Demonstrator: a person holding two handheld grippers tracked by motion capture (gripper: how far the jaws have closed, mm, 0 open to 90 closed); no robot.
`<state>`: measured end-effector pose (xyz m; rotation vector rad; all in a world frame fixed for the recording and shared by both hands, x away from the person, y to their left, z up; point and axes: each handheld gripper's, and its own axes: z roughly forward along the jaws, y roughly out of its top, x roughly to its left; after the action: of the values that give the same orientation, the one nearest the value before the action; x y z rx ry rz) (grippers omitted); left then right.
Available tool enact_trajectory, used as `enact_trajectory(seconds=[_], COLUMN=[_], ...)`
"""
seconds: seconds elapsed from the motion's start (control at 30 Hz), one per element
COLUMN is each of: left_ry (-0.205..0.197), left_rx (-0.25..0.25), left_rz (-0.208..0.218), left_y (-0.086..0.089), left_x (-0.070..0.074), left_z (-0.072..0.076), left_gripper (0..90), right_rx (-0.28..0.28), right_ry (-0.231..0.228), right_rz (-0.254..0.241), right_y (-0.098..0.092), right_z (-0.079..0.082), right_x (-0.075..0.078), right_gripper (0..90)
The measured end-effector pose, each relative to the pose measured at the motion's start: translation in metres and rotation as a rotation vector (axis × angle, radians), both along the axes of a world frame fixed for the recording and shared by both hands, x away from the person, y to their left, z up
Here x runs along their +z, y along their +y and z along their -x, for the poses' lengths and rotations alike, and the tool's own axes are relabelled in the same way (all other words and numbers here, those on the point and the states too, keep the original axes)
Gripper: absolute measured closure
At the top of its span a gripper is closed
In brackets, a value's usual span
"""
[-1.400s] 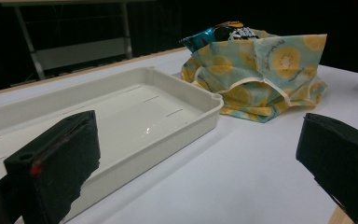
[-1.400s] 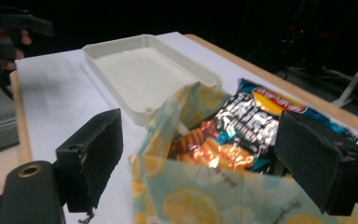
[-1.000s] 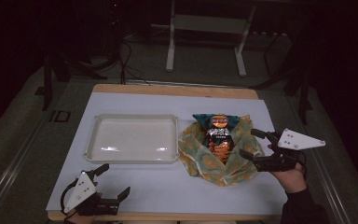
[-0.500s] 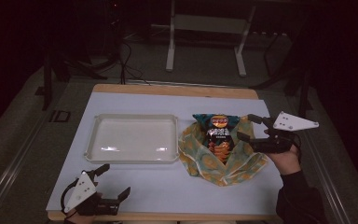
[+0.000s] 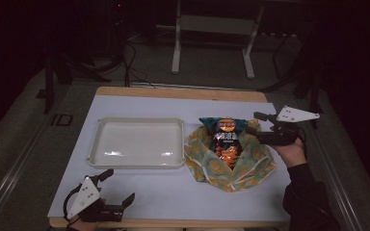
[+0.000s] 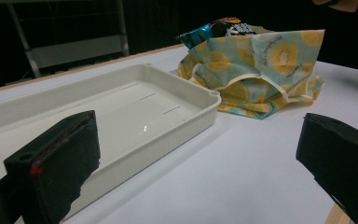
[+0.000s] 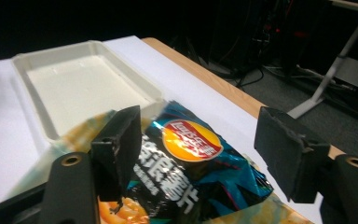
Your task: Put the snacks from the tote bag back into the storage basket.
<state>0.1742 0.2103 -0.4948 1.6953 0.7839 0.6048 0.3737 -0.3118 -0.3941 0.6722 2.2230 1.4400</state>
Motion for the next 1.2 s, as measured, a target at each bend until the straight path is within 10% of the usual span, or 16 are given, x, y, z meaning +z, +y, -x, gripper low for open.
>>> enact_trajectory(seconds=[1.2], left_ry=[0.002], left_rx=[0.013], left_rz=[-0.002], left_y=[0.002], left_x=[-0.002], left_z=[0.002], left_gripper=[0.1], right_rx=[-0.091], right_ry=[0.135], right_rz=[0.046], right_y=[-0.01], right_z=[-0.075], right_x=[-0.059], right_gripper=[37.1])
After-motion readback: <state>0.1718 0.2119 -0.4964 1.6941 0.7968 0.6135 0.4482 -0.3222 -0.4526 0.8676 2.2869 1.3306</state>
